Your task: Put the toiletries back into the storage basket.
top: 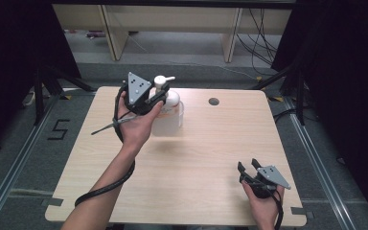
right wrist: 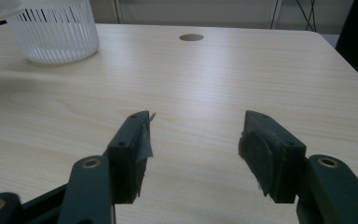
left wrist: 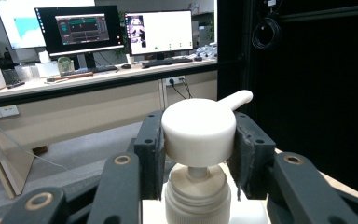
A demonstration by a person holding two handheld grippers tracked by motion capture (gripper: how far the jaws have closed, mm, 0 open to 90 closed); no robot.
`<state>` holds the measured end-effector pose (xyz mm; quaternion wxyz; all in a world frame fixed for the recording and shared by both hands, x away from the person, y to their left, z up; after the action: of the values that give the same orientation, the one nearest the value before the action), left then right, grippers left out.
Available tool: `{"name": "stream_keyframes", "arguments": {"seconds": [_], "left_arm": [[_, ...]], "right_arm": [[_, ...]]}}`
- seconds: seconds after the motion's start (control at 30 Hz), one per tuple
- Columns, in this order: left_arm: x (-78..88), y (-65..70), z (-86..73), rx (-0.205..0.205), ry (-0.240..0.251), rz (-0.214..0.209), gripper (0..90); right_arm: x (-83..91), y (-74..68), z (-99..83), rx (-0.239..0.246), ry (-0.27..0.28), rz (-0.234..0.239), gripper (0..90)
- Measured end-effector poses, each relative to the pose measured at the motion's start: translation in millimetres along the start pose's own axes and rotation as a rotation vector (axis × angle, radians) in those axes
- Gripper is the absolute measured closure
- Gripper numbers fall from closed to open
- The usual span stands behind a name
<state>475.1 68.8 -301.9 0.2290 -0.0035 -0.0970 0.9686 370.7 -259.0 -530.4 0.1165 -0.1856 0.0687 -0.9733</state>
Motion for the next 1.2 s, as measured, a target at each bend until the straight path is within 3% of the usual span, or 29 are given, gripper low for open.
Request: {"name": "stream_keyframes", "arguments": {"seconds": [0.13,0.23,0.73,0.8,1.2], "left_arm": [[-2.0,-1.6,3.2,-0.001,0.005,0.002,59.1],[-2.9,-2.6,5.0,-0.002,0.008,0.006,59.1],[-5.2,-7.2,14.7,-0.004,0.02,0.017,59.1],[-5.5,-7.9,16.1,-0.008,0.019,0.018,59.1],[-11.8,-10.8,19.8,-0.009,0.029,0.019,59.1]], "right_arm": [[0.9,1.7,0.5,0.019,-0.002,-0.019,42.8],[-0.6,-2.4,-0.9,-0.029,0.005,-0.003,42.8],[-0.5,-2.0,-0.8,-0.021,0.004,-0.011,42.7],[0.0,-3.5,-1.1,-0.041,-0.005,-0.008,42.7],[-0.3,-2.1,-0.7,-0.018,0.003,-0.015,42.7]]}}
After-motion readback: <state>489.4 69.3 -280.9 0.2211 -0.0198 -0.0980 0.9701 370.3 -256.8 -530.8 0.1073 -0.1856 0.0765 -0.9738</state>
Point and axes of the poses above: each handheld gripper's, and its own axes: x roughly backward along the jaws, z roughly out of its top, y roughly to its right, the point moved 5 cm from there along -x, roughly forward along the jaws, and after that the axes turned 8 degrees about -x, right-handed, at the moved point
